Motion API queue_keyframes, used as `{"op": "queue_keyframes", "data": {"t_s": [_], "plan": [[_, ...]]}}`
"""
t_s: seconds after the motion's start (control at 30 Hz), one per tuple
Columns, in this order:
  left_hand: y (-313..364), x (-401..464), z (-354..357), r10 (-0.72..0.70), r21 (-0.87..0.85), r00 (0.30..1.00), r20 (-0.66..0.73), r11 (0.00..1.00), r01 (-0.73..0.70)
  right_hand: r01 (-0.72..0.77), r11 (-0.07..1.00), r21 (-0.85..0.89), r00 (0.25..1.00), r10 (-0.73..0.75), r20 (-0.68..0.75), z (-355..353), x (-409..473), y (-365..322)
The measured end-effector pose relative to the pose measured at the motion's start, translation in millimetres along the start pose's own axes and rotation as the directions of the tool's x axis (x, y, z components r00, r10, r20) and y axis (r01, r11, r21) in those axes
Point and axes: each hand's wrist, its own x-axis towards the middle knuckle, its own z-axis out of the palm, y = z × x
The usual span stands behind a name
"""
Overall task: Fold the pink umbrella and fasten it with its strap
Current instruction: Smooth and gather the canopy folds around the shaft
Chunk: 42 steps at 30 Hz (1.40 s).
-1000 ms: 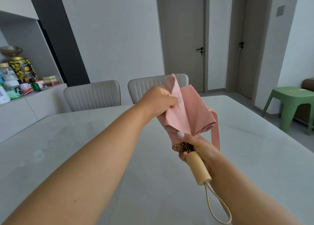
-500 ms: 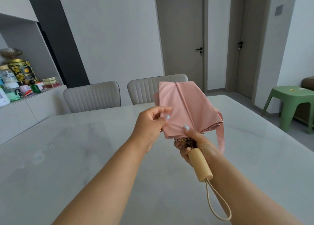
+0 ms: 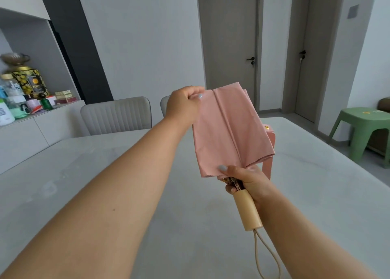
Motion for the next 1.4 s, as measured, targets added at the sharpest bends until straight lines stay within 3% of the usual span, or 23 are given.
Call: {"op": "queue_keyframes", "data": {"t_s": [0.17, 0.27, 0.37, 0.43, 0.5, 0.57, 0.67, 0.77, 0.83, 0.93, 1.03, 1.1, 1.27, 1.4], "plan": [[-13.4, -4.0, 10.2, 0.054, 0.081, 0.969, -0.242, 0.996, -0.036, -0.077, 0.986, 0.151, 0.994, 0.065, 0.084, -1.4, -0.4, -3.6], [-23.7, -11.6, 16.8, 0.084, 0.175, 0.960, -0.267, 0.984, -0.037, -0.109, 0.974, 0.200, 0.989, 0.086, 0.119, 0.0, -0.4, -2.3], [-25.4, -8.8, 15.5, -0.023, 0.273, 0.971, -0.236, 0.958, 0.089, -0.052, 0.993, 0.107, 0.997, 0.046, 0.062, 1.3, 0.0, 0.7], [-15.7, -7.9, 12.0, -0.097, 0.339, 0.950, -0.297, 0.919, 0.200, -0.014, 0.999, 0.043, 1.000, 0.014, 0.009, -0.1, 1.5, 2.1], [-1.5, -13.8, 12.7, -0.010, 0.445, 0.936, -0.351, 0.878, 0.176, 0.014, 1.000, -0.016, 1.000, -0.015, -0.025, -0.7, 3.3, 2.5], [12.8, -26.2, 19.9, 0.172, 0.491, 0.933, -0.316, 0.871, 0.006, 0.039, 0.997, -0.070, 0.998, -0.042, -0.041, -0.2, 4.5, 3.6], [16.1, -50.9, 42.2, 0.351, 0.483, 0.932, -0.092, 0.834, -0.266, 0.054, 0.988, -0.143, 0.994, -0.066, -0.084, 1.3, 5.1, 5.6], [-11.2, -55.5, 59.9, 0.227, 0.452, 0.973, 0.050, 0.863, -0.225, 0.074, 0.979, -0.189, 0.990, -0.096, -0.108, 1.6, 6.4, 7.6], [-26.6, -53.4, 63.0, 0.083, 0.396, 0.992, 0.090, 0.911, -0.112, 0.081, 0.976, -0.202, 0.990, -0.102, -0.097, 3.0, 6.4, 8.5], [-33.0, -53.7, 60.7, -0.111, 0.126, 0.984, 0.141, 0.988, 0.093, 0.086, 0.969, -0.232, 0.994, -0.099, -0.043, 6.0, 3.7, 7.5], [-39.8, -56.8, 54.8, -0.295, -0.179, 0.936, 0.193, 0.927, 0.329, 0.072, 0.972, -0.225, 0.996, -0.081, -0.031, 5.7, 2.6, 7.7], [-47.0, -53.9, 49.9, -0.381, -0.295, 0.897, 0.225, 0.850, 0.436, 0.074, 0.972, -0.224, 0.997, -0.075, 0.006, 4.8, 2.3, 8.4], [-59.1, -53.3, 33.2, -0.333, -0.544, 0.826, 0.454, 0.630, 0.554, 0.055, 0.988, -0.147, 0.992, -0.037, 0.123, 6.6, -0.3, 8.5], [-64.8, -59.9, 27.7, -0.294, -0.634, 0.833, 0.469, 0.544, 0.550, 0.024, 0.995, -0.093, 0.979, -0.005, 0.205, 7.1, -0.2, 8.8]]}}
